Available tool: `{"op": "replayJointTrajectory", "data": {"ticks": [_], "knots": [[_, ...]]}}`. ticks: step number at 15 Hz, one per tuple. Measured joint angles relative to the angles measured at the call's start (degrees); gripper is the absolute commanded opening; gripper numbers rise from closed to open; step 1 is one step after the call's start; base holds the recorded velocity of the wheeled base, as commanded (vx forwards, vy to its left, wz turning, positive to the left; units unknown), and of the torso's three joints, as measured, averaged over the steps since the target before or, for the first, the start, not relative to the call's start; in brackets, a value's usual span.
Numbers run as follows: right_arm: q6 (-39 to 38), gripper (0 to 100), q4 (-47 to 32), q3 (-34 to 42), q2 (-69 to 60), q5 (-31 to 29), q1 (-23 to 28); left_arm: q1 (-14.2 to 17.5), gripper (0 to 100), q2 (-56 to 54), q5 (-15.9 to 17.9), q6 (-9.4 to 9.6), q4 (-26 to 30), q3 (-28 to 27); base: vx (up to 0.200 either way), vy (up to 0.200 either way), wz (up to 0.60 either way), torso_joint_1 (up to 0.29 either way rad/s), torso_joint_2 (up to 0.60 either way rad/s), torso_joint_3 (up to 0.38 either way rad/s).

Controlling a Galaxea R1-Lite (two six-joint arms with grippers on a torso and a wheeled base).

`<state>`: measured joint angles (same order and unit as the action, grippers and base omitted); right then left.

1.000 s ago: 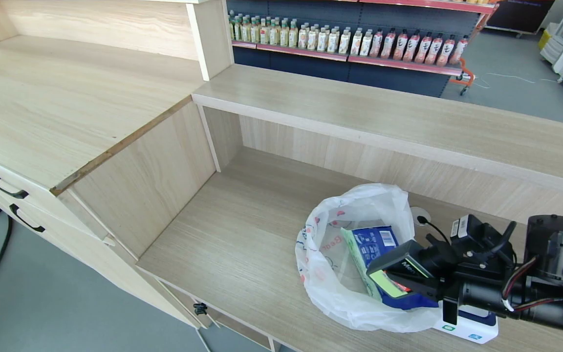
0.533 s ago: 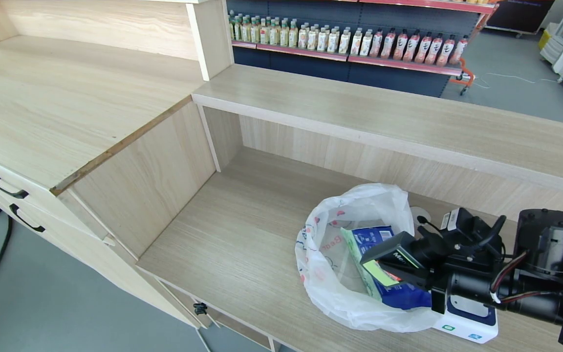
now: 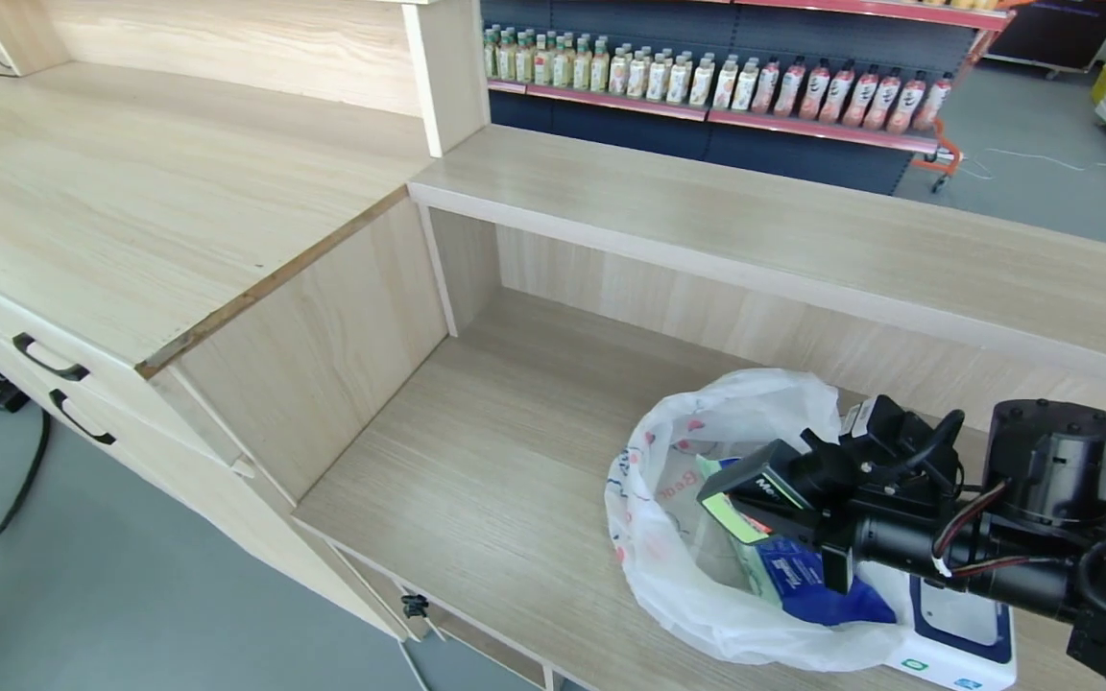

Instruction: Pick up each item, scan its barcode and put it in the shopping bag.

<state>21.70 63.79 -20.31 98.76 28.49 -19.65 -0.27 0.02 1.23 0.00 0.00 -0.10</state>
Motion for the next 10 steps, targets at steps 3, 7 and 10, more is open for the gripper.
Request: {"op": "replayJointTrajectory", "data": {"ticks": [3, 7, 10], "knots": [[0.1, 0, 0.3, -0.8, 0.7, 0.2, -0.7, 0.0, 100, 0.0, 0.0, 0.0, 0.0, 0.0, 0.0, 0.0, 0.0, 0.0, 0.0, 0.0], [-0.1, 0, 5.1, -0.9, 4.1, -0.1, 0.0, 0.0, 100, 0.0, 0.0, 0.0, 0.0, 0.0, 0.0, 0.0, 0.0, 0.0, 0.0, 0.0], [-0.2, 0, 8.1, 0.0, 7.6, -0.1, 2.1, 0.0, 100, 0.0, 0.0, 0.0, 0.0, 0.0, 0.0, 0.0, 0.0, 0.0, 0.0, 0.0]]}}
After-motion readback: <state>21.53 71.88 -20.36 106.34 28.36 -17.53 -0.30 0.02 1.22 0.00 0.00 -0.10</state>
